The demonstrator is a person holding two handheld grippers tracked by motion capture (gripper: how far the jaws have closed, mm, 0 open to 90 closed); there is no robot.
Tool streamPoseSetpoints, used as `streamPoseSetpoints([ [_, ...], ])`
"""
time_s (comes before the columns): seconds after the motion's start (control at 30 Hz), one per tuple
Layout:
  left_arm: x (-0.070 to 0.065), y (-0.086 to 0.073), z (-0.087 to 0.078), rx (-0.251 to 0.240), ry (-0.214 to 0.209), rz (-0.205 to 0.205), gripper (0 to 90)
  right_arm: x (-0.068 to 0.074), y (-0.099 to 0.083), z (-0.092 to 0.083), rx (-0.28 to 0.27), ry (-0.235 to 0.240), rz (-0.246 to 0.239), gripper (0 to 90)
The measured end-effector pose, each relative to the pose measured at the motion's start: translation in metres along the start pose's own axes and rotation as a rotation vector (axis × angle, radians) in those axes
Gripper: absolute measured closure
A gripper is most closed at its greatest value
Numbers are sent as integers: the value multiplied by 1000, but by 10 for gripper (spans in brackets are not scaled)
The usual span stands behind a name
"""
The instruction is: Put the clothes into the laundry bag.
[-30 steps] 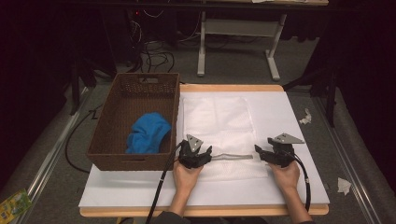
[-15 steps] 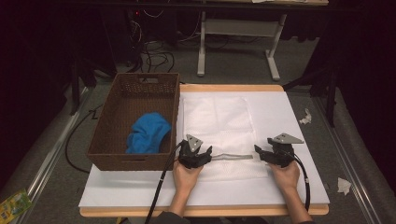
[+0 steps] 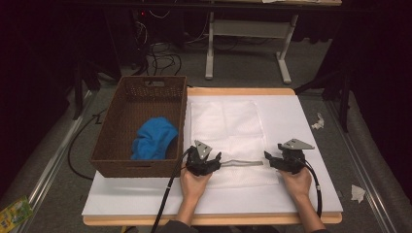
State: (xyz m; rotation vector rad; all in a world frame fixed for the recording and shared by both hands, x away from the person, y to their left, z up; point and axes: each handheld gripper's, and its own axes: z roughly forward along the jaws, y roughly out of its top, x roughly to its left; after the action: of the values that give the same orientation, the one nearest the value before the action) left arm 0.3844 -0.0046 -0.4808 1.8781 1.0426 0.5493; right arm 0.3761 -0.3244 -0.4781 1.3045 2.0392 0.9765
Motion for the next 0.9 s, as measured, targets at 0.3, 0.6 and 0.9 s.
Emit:
streamPoseSetpoints([
  [0.3, 1, 0, 0, -1, -9, -9, 316, -3, 0, -1, -9, -18, 25, 388],
  [0.6, 2, 0, -1, -11, -21, -12, 314, -3, 0, -2, -7, -14, 28, 393],
  [0.9, 3, -1, -2, -21, -27, -15, 309, 3, 4, -11, -49, -18, 1, 376],
])
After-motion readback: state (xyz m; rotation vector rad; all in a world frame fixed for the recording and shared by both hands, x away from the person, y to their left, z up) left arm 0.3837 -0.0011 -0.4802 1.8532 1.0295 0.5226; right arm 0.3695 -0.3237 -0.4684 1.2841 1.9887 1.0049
